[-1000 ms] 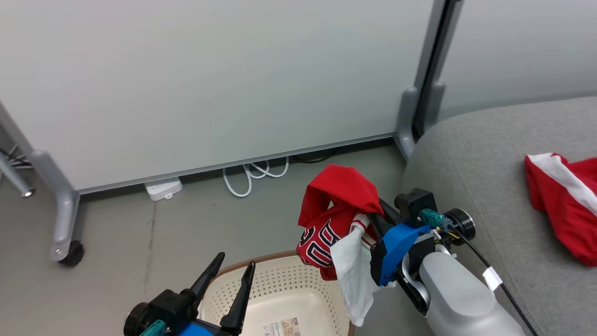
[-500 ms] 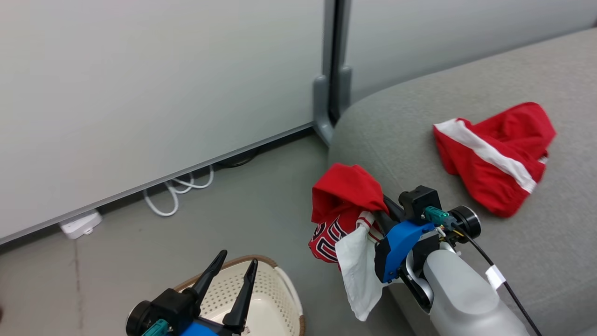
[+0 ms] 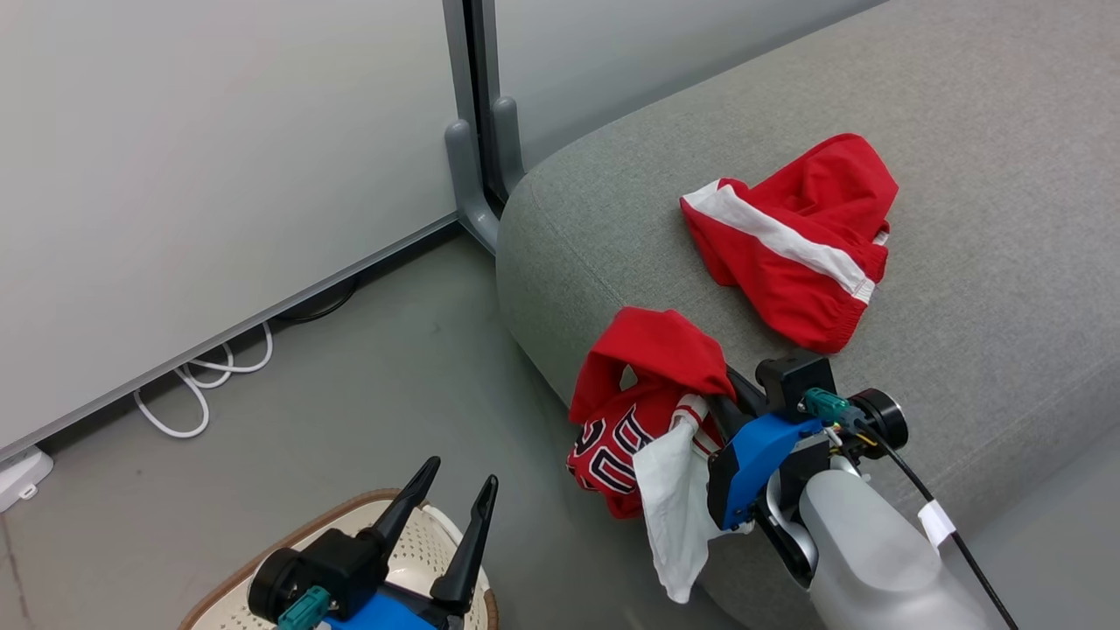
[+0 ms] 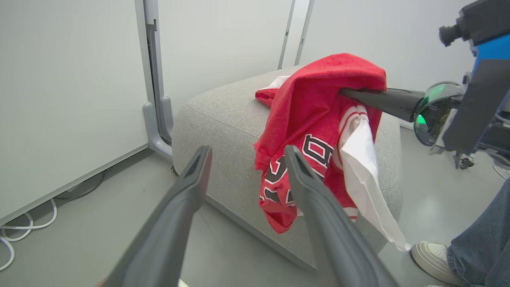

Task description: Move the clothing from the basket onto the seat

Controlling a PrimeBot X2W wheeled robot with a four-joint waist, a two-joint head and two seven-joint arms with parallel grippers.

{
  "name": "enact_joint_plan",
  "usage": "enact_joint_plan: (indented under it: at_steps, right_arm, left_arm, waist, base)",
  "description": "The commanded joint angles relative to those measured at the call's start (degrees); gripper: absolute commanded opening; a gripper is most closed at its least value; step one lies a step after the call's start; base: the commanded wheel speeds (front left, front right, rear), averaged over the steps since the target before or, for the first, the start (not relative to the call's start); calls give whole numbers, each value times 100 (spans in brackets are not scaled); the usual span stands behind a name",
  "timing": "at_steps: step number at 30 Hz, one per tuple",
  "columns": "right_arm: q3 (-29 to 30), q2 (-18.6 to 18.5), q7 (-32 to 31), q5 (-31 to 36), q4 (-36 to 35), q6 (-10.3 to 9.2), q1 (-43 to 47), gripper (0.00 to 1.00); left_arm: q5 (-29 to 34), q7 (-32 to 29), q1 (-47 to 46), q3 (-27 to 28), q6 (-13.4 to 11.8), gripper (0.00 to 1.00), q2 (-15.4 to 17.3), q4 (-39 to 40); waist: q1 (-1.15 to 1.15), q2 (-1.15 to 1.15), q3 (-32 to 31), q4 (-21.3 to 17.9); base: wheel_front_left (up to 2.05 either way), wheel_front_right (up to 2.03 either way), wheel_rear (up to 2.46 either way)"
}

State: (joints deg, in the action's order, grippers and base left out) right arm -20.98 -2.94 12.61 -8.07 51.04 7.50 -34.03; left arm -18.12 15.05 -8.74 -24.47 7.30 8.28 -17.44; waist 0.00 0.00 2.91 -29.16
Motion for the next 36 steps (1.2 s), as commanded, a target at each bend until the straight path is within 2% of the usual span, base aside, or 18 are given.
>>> enact_joint_plan:
  at_steps: [1, 10, 14, 18, 23, 27, 29, 32, 36]
  right_arm:
    - [10, 8, 25, 14, -51, -2, 30, 0]
    - [124, -31, -58, -16, -102, -2, -104, 0]
    - [295, -238, -253, -44, -237, -2, -531, 0]
    - [528, -728, -558, 19, -537, -2, -1274, 0]
    - [1268, -1509, -944, -54, -1009, -3, -2178, 0]
    - [2255, -2244, -1116, -2, -1364, -3, -2632, 0]
    - [2676, -2484, -1179, 135, -1414, -1, -2653, 0]
    - [3259, -2672, -1183, 256, -1416, -2, -2501, 0]
    - [3770, -2514, -1024, 317, -1229, -2, -2170, 0]
  left_arm:
    - [-22, 19, -60, 5, 22, 100, 31, -8]
    - [-11, 19, -68, -76, 22, 100, 57, -11]
    - [11, 19, -175, -78, 23, 100, 105, 36]
    - [88, 19, -377, -179, 23, 100, 251, 120]
    - [169, 19, -823, -383, 23, 100, 504, 267]
    - [212, 19, -1307, -614, 22, 100, 665, 428]
    - [223, 19, -1516, -707, 22, 100, 699, 492]
    - [248, 19, -1834, -831, 22, 100, 758, 592]
    - [267, 19, -2156, -954, 22, 100, 863, 632]
  waist:
    - [0, 0, 22, -39]
    - [0, 0, 40, 42]
    - [0, 0, 215, 161]
    - [0, 0, 596, 307]
    - [0, 0, 1292, 619]
    - [0, 0, 1913, 977]
    - [0, 0, 2189, 1142]
    - [0, 0, 2574, 1338]
    - [0, 0, 2927, 1493]
  base:
    - [0, 0, 0]
    - [0, 0, 0]
    - [0, 0, 0]
    - [0, 0, 0]
    - [0, 0, 0]
    - [0, 0, 0]
    - [0, 0, 0]
    - [0, 0, 0]
    - [0, 0, 0]
